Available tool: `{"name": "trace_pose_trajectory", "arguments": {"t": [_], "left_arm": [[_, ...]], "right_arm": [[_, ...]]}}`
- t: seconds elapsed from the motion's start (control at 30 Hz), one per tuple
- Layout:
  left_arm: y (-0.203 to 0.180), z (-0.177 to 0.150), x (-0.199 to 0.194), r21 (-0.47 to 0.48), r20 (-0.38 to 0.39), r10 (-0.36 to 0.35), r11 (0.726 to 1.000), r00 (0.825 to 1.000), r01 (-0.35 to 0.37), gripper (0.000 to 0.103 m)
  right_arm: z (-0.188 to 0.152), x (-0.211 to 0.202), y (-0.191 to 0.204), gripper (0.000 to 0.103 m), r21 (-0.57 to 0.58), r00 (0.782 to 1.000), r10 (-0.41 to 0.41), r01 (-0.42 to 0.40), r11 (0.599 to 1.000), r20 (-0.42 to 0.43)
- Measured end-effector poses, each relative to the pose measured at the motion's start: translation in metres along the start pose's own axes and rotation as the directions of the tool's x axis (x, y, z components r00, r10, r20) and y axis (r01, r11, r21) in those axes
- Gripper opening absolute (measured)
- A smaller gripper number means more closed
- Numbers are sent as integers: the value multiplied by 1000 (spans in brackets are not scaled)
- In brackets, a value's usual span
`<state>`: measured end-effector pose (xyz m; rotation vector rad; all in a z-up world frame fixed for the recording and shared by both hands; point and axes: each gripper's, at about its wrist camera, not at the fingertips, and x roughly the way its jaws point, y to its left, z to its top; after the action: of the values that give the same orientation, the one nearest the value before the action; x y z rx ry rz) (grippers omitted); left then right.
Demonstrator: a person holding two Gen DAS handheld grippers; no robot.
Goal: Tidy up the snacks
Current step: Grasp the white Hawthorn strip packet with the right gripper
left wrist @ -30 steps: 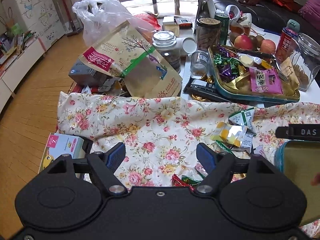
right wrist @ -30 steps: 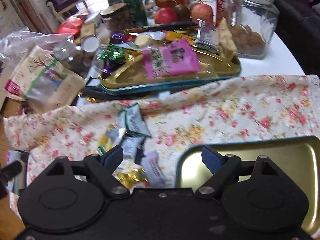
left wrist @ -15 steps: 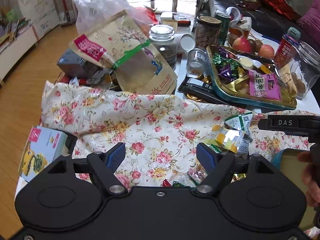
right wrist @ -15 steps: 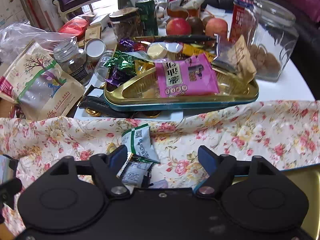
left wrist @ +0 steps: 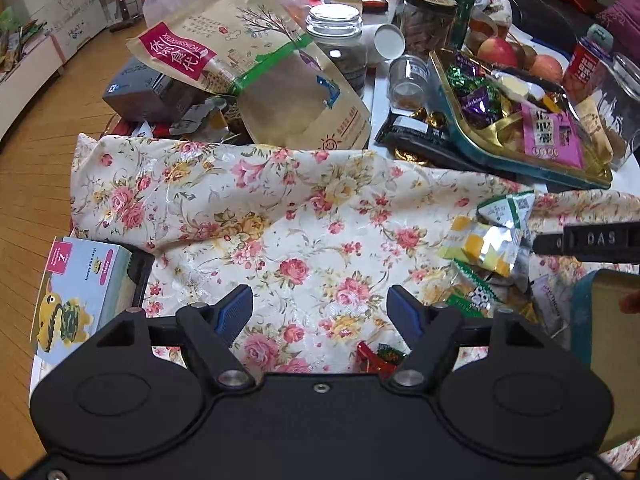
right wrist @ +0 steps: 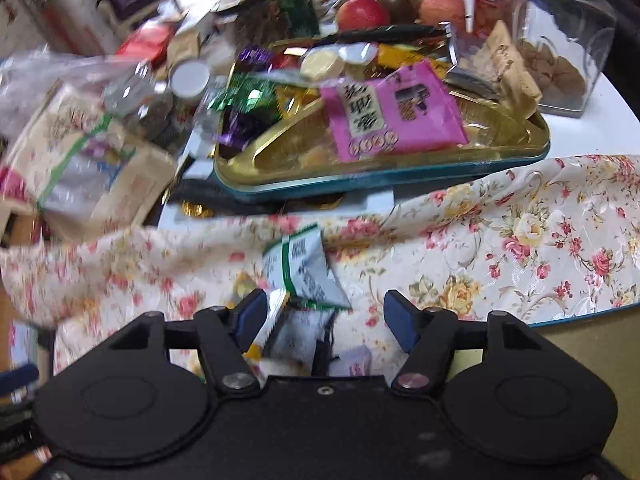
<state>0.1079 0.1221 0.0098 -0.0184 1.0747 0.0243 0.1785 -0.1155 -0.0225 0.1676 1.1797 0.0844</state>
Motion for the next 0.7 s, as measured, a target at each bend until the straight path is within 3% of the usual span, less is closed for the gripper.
{"name": "trace_pose_trajectory", "arguments": {"t": [0.13, 0.3, 0.7], "left_arm": [[2, -6, 3, 28, -29, -27, 999, 999, 27, 74], [1, -13, 6, 47, -81, -51, 997, 995, 54, 73], [5, -24, 0, 125, -120, -103, 985, 987, 118, 73]], "right_arm": [[-11, 5, 3, 40, -99, 998, -38, 32, 995, -57], [-21, 16, -2, 40, -95, 993, -48, 38, 995, -107], [-41, 31, 9, 38, -134, 982, -90, 69, 989, -164]]}}
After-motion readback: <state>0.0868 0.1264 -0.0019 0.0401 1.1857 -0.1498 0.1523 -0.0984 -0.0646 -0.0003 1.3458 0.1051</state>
